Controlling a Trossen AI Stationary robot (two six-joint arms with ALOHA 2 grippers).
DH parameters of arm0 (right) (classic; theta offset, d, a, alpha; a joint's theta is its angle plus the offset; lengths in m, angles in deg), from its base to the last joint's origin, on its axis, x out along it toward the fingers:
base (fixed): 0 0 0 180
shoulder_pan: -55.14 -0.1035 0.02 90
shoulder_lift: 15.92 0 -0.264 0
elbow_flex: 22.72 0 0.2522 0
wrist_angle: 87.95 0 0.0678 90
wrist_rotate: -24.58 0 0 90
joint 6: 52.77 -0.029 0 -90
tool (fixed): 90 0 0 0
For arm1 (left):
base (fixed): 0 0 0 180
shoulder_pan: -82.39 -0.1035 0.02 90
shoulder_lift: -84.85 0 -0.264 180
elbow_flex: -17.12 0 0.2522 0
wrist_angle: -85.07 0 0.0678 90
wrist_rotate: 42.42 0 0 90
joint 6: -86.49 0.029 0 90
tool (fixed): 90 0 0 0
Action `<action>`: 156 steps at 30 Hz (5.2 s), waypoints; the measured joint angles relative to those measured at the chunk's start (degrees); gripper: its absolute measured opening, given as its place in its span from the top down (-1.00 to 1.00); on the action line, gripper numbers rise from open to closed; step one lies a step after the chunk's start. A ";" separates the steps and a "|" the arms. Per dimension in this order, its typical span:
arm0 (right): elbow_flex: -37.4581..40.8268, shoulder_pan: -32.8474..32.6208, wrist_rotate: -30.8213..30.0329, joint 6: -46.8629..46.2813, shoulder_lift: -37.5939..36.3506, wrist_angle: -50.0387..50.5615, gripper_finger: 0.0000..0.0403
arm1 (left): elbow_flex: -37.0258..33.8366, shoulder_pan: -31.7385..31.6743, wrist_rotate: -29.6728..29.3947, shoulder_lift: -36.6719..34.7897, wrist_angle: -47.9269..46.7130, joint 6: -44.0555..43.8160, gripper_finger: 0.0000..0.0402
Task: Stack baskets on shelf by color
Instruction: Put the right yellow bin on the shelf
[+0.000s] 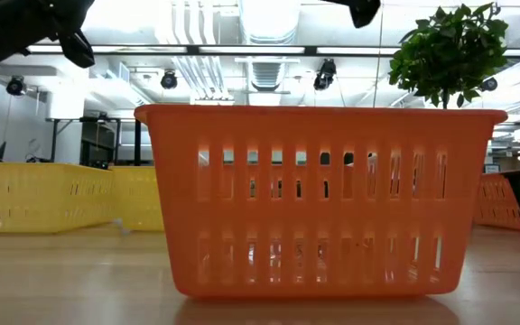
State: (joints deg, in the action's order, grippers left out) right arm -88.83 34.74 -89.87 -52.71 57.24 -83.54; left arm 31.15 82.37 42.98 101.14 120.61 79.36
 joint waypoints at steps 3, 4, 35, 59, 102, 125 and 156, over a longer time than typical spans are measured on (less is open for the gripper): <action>-6.52 0.14 -0.80 -4.29 3.71 9.25 0.86 | 0.00 0.00 -0.02 0.03 -0.09 0.00 1.00; -8.61 0.24 -1.67 -5.28 5.04 11.80 0.86 | 0.00 0.00 -0.02 0.11 -0.09 0.00 1.00; -42.63 8.09 18.18 -8.96 43.21 30.11 -0.07 | 0.00 0.00 -0.20 -0.83 0.06 0.02 1.00; -45.88 8.44 18.50 -5.38 48.87 30.51 0.92 | -0.02 0.00 -0.20 -0.83 -0.16 0.42 1.00; -48.73 29.99 9.45 16.69 46.50 20.27 0.94 | -0.02 0.02 -0.56 -1.03 1.92 0.59 1.00; -48.70 30.69 11.43 22.27 47.83 21.01 0.82 | -0.02 0.00 -0.66 -1.16 2.81 0.55 1.00; -48.24 36.15 13.33 11.34 37.78 49.80 0.92 | -0.02 0.01 -0.66 -1.07 2.79 0.46 1.00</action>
State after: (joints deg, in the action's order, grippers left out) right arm -137.06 70.89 -76.54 -41.36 95.02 -33.74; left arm 31.13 82.38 42.33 100.07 123.40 79.82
